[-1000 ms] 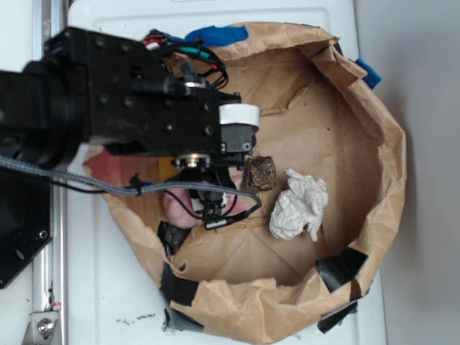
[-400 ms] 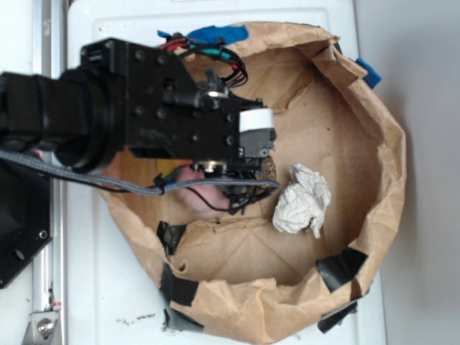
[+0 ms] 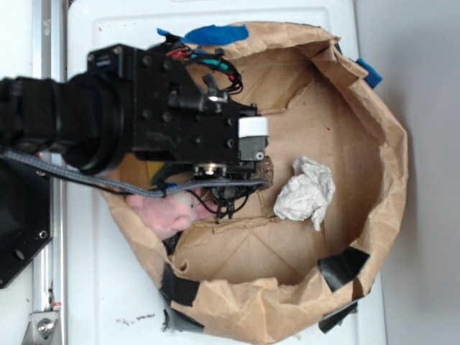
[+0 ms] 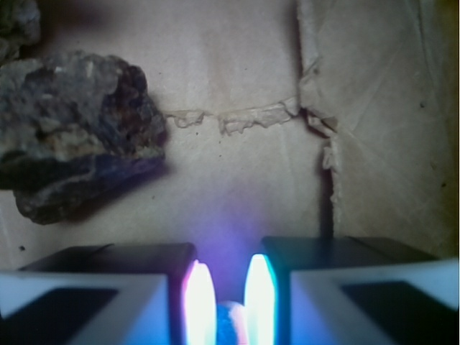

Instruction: Grab the green sponge.

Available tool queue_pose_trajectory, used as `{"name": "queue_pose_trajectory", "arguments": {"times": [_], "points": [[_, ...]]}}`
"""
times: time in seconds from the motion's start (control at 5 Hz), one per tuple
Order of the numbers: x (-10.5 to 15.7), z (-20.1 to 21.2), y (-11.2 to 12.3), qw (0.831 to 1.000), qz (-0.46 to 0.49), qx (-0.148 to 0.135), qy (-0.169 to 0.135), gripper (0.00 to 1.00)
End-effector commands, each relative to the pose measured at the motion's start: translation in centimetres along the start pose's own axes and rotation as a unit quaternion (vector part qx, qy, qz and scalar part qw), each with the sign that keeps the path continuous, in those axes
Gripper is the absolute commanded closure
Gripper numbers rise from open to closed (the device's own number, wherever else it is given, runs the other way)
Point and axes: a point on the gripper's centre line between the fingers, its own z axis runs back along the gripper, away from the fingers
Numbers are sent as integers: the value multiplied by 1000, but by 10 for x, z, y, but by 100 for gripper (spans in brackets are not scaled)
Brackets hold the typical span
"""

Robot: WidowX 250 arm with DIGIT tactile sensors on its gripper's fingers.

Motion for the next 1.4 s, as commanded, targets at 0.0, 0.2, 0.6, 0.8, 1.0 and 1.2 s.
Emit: {"name": "queue_pose_trajectory", "arguments": {"times": [0.0, 0.2, 0.6, 0.8, 1.0, 1.2], "points": [[4, 25, 12, 999, 11, -32, -25, 100], [6, 37, 16, 998, 14, -52, -25, 100], [22, 76, 17, 995, 32, -90, -34, 100], [30, 94, 11, 993, 17, -95, -61, 100], [34, 112, 6, 992, 8, -100, -78, 100], [50, 121, 1, 989, -11, -112, -100, 100]]}}
